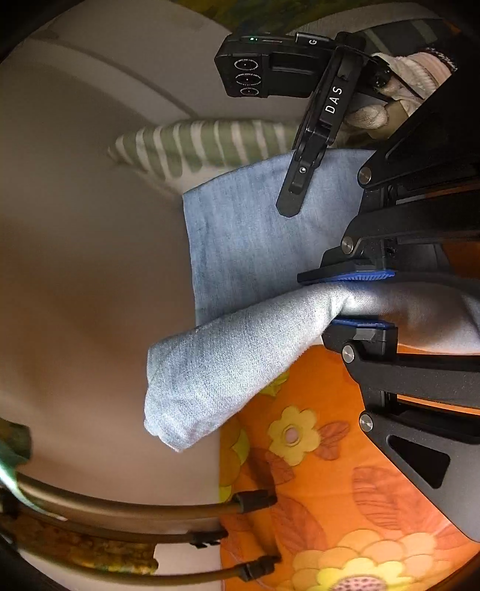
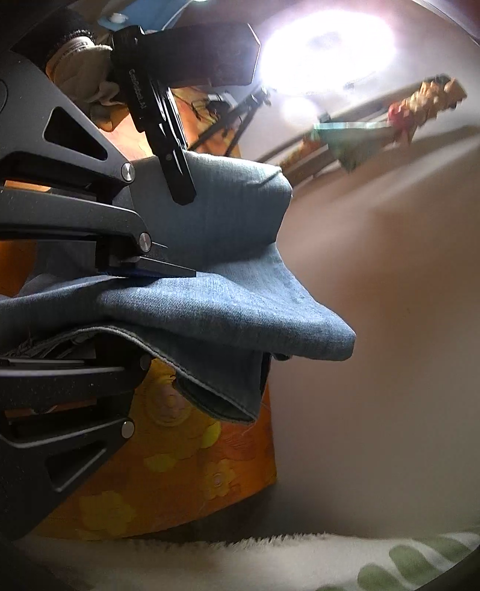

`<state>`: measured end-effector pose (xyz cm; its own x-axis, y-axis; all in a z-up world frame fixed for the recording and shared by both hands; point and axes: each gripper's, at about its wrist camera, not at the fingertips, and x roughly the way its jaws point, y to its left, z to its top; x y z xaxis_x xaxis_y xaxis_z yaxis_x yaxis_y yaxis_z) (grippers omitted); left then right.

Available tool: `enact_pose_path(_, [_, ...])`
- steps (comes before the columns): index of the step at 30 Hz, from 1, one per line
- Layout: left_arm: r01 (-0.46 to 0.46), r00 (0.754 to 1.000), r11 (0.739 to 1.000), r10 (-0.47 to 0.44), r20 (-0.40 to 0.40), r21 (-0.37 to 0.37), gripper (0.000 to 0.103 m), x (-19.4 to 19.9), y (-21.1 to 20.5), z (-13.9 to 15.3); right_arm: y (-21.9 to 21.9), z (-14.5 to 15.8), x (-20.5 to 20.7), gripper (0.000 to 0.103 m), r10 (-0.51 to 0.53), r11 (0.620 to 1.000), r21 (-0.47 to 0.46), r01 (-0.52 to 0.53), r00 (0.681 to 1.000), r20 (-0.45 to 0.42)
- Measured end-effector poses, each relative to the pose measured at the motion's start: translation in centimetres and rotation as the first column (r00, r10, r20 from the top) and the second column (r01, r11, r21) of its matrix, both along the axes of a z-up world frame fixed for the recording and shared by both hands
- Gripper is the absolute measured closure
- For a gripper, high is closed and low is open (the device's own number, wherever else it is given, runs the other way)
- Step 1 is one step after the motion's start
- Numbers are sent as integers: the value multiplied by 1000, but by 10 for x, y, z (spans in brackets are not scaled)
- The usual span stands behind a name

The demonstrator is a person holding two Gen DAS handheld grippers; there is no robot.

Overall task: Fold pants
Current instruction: 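Lift the pinched jeans edge with the left gripper and fold it over the stack, then open the left gripper and release the folded jeans onto the bed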

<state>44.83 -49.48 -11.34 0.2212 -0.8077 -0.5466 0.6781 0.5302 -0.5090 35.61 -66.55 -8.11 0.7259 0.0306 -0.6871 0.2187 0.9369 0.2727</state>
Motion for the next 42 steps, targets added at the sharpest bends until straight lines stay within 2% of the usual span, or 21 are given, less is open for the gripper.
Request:
enact_pose_path(7, [-11,1000,999,10,18,48,89,29,-17,-20,-24,-28,41,82,0,1000,-3,0,1000,-25])
enact_pose_path(15, [-42,999,995,39,30,92,89,43,-25,-32,-43,-50,54,83,-10,1000,-19,9,997,-76])
enact_pose_path(18, [-57,997,988,49,56,146,89,42,-26,-35,-50,-56,61,82,-9,999,-41,5,995,-104])
enact_pose_path(22, [-96,995,974,87,51,207,83,45,-24,-42,-56,-73,69,74,-67,995,-82,53,982,-179])
enact_pose_path(24, [-98,995,970,88,56,222,83,43,-22,-42,-54,-77,70,62,-93,991,-114,71,976,-196])
enact_pose_path(26, [-100,994,967,84,77,233,83,40,-20,-39,-51,-76,71,54,-131,981,-168,97,970,-205])
enact_pose_path(28, [-109,992,965,91,84,239,82,39,-18,-36,-53,-72,70,54,-175,970,-201,134,964,-202])
enact_pose_path(31, [-132,989,957,108,105,258,78,38,-20,-30,-56,-64,63,54,-206,966,-192,170,962,-181])
enact_pose_path(34, [-177,981,948,149,122,264,78,43,-8,-28,-49,-56,58,54,-203,966,-196,171,967,-155])
enact_pose_path(36, [-206,972,946,169,160,249,78,39,-2,-20,-42,-50,55,54,-187,967,-197,158,973,-135])
enact_pose_path(39, [-186,970,953,138,201,240,78,32,-2,-9,-34,-43,46,54,-155,969,-207,131,982,-106])
enact_pose_path(42, [-168,971,957,118,208,238,78,25,0,-5,-26,-42,44,54,-139,973,-201,116,985,-103])
